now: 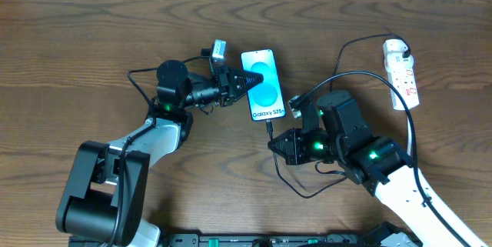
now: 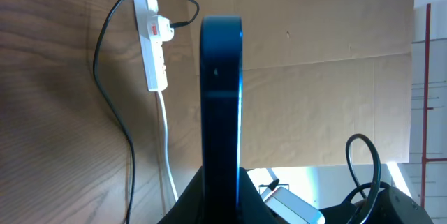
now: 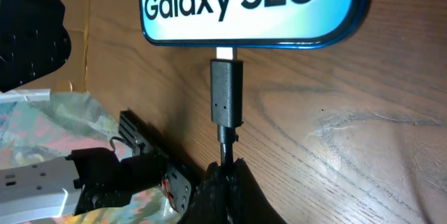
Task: Plug charger to phone and switch on socket
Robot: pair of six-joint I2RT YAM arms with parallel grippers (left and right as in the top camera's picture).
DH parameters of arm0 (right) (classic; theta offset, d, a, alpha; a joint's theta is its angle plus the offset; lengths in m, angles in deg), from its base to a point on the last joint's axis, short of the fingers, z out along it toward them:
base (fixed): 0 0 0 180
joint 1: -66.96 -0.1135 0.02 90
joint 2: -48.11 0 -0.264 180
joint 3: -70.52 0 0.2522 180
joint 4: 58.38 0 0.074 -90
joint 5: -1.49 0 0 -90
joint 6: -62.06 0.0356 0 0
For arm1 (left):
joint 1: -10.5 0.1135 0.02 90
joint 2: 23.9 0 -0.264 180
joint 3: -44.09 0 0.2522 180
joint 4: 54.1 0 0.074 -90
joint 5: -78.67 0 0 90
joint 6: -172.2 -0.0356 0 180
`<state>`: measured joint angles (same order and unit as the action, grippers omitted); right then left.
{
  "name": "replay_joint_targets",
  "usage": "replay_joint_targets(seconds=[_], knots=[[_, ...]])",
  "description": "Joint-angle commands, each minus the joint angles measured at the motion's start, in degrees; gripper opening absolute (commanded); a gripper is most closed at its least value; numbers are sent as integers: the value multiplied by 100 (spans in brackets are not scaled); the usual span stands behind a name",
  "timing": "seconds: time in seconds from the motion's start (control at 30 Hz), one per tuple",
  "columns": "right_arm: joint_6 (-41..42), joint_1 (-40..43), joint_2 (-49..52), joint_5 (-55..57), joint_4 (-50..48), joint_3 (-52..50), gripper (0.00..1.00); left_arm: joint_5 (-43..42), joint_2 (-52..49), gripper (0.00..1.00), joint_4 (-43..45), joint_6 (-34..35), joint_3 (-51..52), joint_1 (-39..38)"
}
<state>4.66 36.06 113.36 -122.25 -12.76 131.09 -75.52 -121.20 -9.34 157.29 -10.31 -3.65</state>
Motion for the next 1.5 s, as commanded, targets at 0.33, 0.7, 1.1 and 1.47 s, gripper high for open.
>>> replay_joint_targets(seconds=[0.33,0.7,1.1,1.47], knots=[[-96,-35,0,-120,120,-37,1,-72,63,8,72,-337,-160,-7],[-98,-33,0,-107,116,-37,1,-76,63,7,70,-339,-160,-7],[-96,-33,0,4,120,-37,1,-74,63,7,-509,-599,-160,-7],[-94,-35,0,15,227,-37,1,-68,63,7,-507,24,-160,-7]])
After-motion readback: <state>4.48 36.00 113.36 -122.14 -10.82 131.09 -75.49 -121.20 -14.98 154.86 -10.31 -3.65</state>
